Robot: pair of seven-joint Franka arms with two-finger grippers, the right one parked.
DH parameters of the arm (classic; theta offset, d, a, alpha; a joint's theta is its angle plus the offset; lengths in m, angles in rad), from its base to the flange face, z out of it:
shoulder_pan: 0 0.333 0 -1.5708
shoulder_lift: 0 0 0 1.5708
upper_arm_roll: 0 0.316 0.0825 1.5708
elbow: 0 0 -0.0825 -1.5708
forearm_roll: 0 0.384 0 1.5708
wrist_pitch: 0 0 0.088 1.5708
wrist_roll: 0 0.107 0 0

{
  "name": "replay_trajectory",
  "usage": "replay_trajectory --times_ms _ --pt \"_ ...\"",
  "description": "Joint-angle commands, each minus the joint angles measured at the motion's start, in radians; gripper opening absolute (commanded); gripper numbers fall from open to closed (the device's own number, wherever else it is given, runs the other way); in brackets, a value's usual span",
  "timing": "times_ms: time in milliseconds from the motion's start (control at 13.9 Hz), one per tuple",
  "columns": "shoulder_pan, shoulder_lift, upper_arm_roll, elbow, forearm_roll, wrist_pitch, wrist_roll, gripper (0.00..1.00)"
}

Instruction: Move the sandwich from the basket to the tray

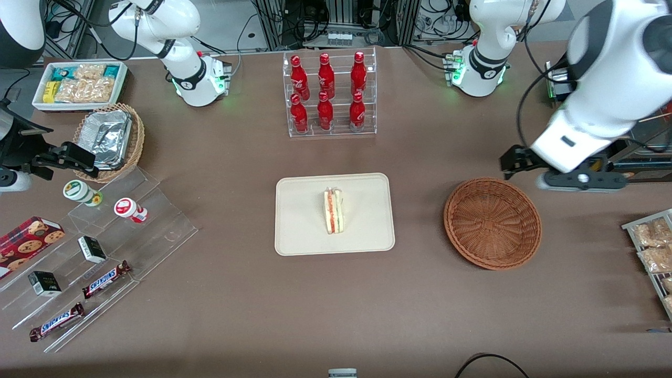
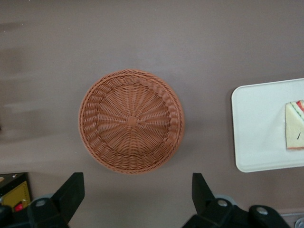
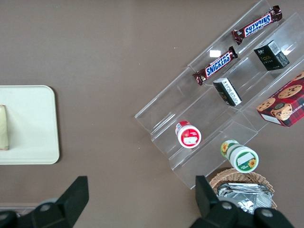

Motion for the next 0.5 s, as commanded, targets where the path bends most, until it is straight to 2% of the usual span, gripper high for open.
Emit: replay_trajectory --times_ms 0,216,360,432 --pt "0.039 -0.011 -0.006 0.060 -0.028 -0.052 0.046 1.00" --pt "0.036 0.004 0.021 0.123 -0.024 -0.120 0.060 1.00" --pt "-0.050 0.006 0.148 0.135 -0.053 -0.114 0.068 1.00" --pt "-0.059 0.004 0.176 0.140 -0.067 -0.114 0.075 1.00"
